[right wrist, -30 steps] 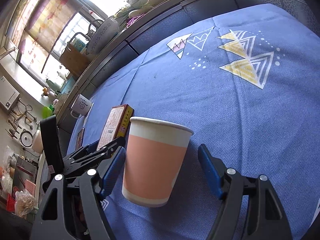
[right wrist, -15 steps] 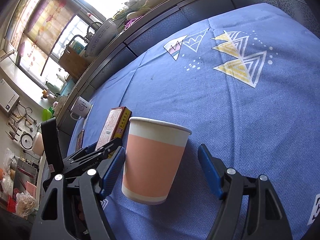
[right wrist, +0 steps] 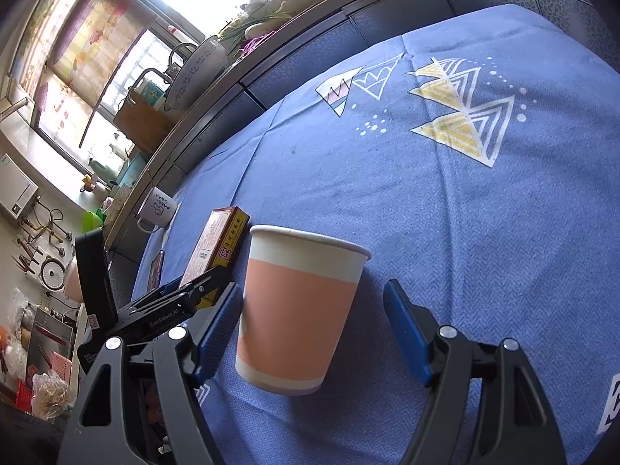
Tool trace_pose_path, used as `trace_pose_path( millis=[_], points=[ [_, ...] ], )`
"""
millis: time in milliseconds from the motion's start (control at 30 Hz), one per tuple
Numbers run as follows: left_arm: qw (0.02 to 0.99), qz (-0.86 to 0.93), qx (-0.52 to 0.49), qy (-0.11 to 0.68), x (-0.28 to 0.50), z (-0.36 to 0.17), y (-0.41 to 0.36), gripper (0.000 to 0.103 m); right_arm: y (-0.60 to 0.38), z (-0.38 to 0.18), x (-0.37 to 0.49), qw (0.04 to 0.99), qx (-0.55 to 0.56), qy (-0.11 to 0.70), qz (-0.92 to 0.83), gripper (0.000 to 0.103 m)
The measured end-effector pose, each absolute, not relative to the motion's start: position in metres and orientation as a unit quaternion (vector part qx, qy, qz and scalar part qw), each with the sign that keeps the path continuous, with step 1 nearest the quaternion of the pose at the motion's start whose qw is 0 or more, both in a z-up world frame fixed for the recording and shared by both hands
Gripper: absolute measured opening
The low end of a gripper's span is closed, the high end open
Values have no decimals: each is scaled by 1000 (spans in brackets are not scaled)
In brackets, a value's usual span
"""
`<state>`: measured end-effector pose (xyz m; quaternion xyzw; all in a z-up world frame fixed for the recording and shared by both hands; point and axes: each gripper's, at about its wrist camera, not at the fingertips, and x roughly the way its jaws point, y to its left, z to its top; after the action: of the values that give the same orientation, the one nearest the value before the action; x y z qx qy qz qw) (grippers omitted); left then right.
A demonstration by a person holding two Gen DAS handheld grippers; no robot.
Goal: Collect trash
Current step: 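Lift the red box and pink cup off the table with both grippers, then carry the box and cup to the wooden bin and release both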
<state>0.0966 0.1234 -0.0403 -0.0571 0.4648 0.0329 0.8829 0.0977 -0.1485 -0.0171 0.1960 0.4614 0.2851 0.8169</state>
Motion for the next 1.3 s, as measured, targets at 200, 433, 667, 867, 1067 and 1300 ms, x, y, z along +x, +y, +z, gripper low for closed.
trace_pose_path(
  millis=[200,433,667,867,1067,1300],
  points=[
    [884,31,-56,463,97,-38,123,63,-145,-17,94,816,195,464,286,73],
    [882,29,-60,466,98,-37,125,63,-136,-18,91,813,184,467,295,73],
    [886,23,-55,460,95,-33,124,62,-138,-17,95,816,181,464,293,73],
    [892,-8,-54,448,91,-19,112,60,-135,-10,97,818,164,452,315,54],
    [895,-87,-37,436,99,9,61,60,-180,7,96,840,198,410,295,53],
    [870,-220,-13,441,135,32,-51,60,-296,24,82,896,221,341,179,53]
  ],
)
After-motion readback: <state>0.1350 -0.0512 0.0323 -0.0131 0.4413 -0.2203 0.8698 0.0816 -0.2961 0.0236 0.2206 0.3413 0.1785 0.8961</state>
